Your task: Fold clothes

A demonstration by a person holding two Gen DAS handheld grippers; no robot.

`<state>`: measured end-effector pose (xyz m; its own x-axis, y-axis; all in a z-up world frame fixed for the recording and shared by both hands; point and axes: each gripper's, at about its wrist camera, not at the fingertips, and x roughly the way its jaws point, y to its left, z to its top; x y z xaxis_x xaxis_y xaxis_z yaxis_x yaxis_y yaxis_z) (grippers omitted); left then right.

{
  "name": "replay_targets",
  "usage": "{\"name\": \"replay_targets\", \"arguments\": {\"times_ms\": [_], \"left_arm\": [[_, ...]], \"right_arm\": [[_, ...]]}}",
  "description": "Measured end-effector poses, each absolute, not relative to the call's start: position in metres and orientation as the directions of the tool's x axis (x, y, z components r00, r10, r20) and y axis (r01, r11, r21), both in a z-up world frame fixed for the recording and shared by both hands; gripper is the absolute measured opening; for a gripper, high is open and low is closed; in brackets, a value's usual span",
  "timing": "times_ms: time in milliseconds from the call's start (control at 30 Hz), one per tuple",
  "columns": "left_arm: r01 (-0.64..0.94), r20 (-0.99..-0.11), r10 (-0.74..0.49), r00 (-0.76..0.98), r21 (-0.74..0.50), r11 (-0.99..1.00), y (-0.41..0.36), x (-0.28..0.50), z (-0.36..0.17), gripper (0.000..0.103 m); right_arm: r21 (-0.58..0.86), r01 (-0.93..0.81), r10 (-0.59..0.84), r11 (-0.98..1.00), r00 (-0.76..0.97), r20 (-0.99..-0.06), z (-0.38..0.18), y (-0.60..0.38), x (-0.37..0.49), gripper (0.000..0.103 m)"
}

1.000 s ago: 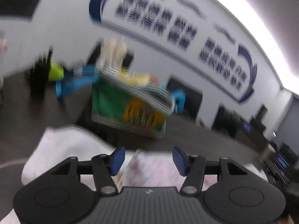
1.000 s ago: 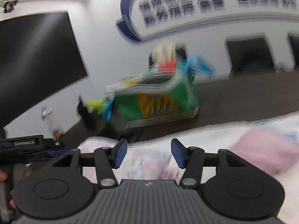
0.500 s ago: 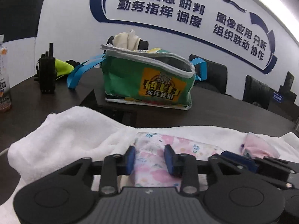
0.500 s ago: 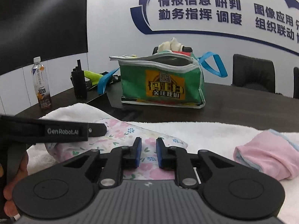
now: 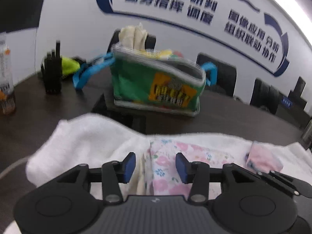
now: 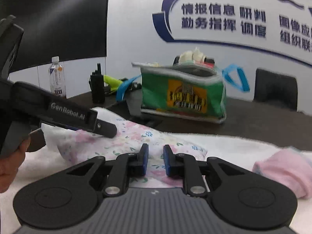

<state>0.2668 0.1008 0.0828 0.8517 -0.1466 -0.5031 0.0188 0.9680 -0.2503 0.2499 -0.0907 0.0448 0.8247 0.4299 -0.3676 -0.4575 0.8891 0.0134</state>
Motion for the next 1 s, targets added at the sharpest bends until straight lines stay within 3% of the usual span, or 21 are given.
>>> {"name": "replay_targets", "arguments": {"times_ms": [33,100,167,300,467,667,767,867,1000], "left_arm": [[0.016,-0.457,-0.143,0.878,-0.269,0.963,0.101,0.261,0.087,0.044],[0.035,-0.378,-0.148,0.914,-0.290,0.956,0.099,0.251,0.092,0.044],[0.069,-0.339,-0.159,0.927,-0.264,0.962,0.090,0.246,0.094,0.044],[0.067,-0.376,-0.147,0.915,-0.217,0.974,0.076,0.252,0.083,0.044],[0.001,-0.422,-0.149,0.894,-0.332,0.943,0.088,0.266,0.059,0.044],[0.007,-0.364,-0.119,0.924,-0.294,0.956,0.083,0.263,0.058,0.043],[-0.036,-0.378,-0.079,0.922,-0.289,0.956,0.085,0.265,0.054,0.041],[-0.025,-0.399,-0.095,0.912,-0.285,0.958,0.084,0.269,0.047,0.028],[-0.032,-0.428,-0.065,0.902,-0.215,0.976,0.075,0.272,0.038,0.027]], "right_arm": [[0.038,-0.473,0.456,0.880,0.821,-0.342,0.050,-0.093,0.246,0.020],[0.066,-0.504,0.498,0.861,0.812,-0.304,0.056,-0.093,0.240,0.035],[0.043,-0.524,0.508,0.850,0.796,-0.330,0.049,-0.085,0.240,0.036],[-0.012,-0.550,0.507,0.835,0.779,-0.369,0.036,-0.070,0.240,0.036],[0.039,-0.493,0.472,0.869,0.803,-0.365,0.061,-0.091,0.246,0.042],[0.167,-0.356,0.393,0.919,0.846,-0.361,0.066,-0.121,0.267,0.041],[0.165,-0.329,0.368,0.930,0.856,-0.362,0.064,-0.115,0.274,0.033],[0.172,-0.335,0.376,0.926,0.836,-0.400,0.057,-0.103,0.283,0.025],[0.140,-0.333,0.360,0.933,0.835,-0.416,0.042,-0.083,0.289,0.024]]}}
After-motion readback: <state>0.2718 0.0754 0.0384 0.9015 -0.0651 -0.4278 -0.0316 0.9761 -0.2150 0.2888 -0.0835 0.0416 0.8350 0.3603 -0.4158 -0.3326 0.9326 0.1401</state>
